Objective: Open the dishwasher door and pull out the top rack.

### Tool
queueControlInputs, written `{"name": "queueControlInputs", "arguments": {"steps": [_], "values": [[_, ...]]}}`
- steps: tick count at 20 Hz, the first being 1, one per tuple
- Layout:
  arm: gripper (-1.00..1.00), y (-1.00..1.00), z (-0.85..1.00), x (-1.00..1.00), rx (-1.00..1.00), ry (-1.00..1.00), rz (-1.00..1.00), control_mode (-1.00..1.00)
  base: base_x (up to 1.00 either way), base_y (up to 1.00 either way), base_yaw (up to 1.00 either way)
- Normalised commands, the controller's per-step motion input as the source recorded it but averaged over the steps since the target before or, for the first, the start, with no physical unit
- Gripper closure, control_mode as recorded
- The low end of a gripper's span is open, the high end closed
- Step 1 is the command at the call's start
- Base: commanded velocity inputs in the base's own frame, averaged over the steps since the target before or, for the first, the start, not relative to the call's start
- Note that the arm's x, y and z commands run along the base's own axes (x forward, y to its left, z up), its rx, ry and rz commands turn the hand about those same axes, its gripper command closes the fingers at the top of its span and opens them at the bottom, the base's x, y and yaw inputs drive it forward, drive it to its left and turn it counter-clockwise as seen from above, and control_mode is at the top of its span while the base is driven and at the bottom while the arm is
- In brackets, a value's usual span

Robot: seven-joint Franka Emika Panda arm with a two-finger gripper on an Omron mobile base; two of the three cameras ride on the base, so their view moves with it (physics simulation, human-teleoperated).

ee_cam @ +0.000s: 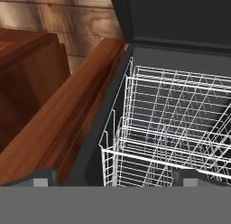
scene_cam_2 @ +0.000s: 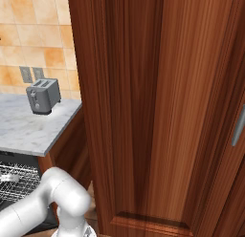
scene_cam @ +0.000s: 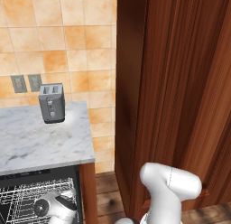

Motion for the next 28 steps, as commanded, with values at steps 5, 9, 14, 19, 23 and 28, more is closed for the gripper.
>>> {"name": "queueControlInputs", "arguments": {"steps": [5, 9, 14, 19, 23, 28], "values": [[-1.00, 0.44, -0.14, 0.02, 0.03, 0.00, 0.00, -1.00, 0.00, 0.00, 0.00], [-1.00, 0.48, 0.00, 0.05, 0.12, 0.00, -0.04, -1.00, 0.00, 0.00, 0.00], [-1.00, 0.20, 0.05, 0.23, 0.09, 0.00, -0.04, -1.00, 0.00, 0.00, 0.00], [-1.00, 0.07, -0.01, 0.22, 0.05, -0.10, 0.00, -1.00, 0.00, 0.00, 0.00], [-1.00, 0.00, 0.00, 0.31, 0.00, -0.15, 0.02, -1.00, 0.00, 0.00, 0.00], [-1.00, 0.10, -0.03, 0.23, 0.00, -0.04, 0.03, -1.00, 0.00, 0.00, 0.00]]}}
